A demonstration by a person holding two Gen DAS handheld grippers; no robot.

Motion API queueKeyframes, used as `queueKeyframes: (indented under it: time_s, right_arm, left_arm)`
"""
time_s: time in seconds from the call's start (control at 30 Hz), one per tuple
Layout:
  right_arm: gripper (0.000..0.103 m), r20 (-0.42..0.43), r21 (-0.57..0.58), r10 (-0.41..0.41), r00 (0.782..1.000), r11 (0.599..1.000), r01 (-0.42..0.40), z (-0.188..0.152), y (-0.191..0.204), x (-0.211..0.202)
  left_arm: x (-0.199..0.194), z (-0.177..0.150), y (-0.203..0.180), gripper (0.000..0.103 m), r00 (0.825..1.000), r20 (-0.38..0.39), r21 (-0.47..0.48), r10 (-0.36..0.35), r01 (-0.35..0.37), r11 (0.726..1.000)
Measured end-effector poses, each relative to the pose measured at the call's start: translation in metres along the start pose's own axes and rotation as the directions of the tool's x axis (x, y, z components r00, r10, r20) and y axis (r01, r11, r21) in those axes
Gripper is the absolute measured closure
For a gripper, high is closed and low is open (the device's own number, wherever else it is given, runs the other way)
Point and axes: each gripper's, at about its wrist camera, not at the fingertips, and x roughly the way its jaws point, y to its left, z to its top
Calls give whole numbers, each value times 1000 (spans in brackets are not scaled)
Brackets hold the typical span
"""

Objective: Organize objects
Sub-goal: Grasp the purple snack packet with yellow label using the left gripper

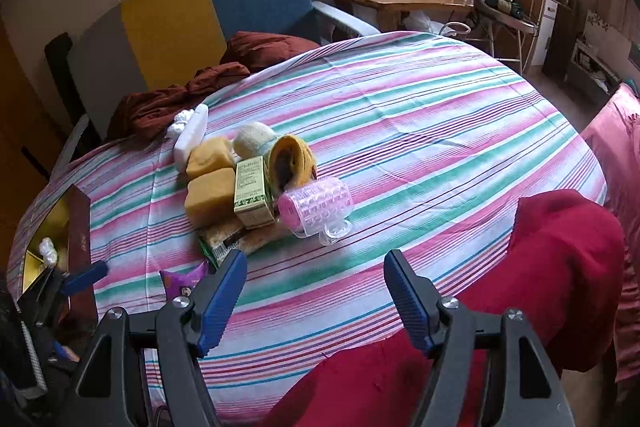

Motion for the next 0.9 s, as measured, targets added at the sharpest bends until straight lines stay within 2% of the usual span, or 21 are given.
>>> queueKeyframes:
  time_s: [0.1,0.2,0.27,0.33,0.43,0.47,0.67,0.77,0.83,0.9]
  right_arm:
    - [31,-16,-6,17,1000,1000,-17,1,0,4]
    - [31,-38,-22,29,999,999,-30,3,-1,9]
    - [31,-60,-21,42,997,999,-43,6,-2,14]
    - [31,-79,-19,55,995,998,-57,10,-4,19]
    - [31,-107,-44,61,992,997,-66,18,-1,29]
    - [31,-111,-45,36,993,998,-41,20,0,33]
    - [29,-221,-196,7,975,979,-52,43,6,71]
    - [26,-267,-260,-7,964,963,-65,53,10,91]
    - [25,-297,-298,-10,955,951,-83,58,12,102]
    - [25,-312,-326,-43,949,943,-65,61,13,114]
  left_arm:
    - [18,3,-9,18,999,-21,103,32,-30,994]
    - [31,8,-8,18,999,-37,120,13,-8,993]
    - [44,9,-5,28,998,-64,106,0,7,994]
    - [52,8,-3,58,994,-102,75,-29,37,997]
    - [51,3,-3,59,995,-92,43,-38,42,998]
    - [49,0,-3,59,995,-89,34,-43,47,998]
    - [41,-11,8,58,995,-73,-70,-74,69,995]
    - [54,-19,15,59,985,-120,-169,-127,106,980]
    - [51,-20,13,59,989,-98,-158,-107,91,983]
    - [49,-19,8,59,992,-103,-125,-79,66,990]
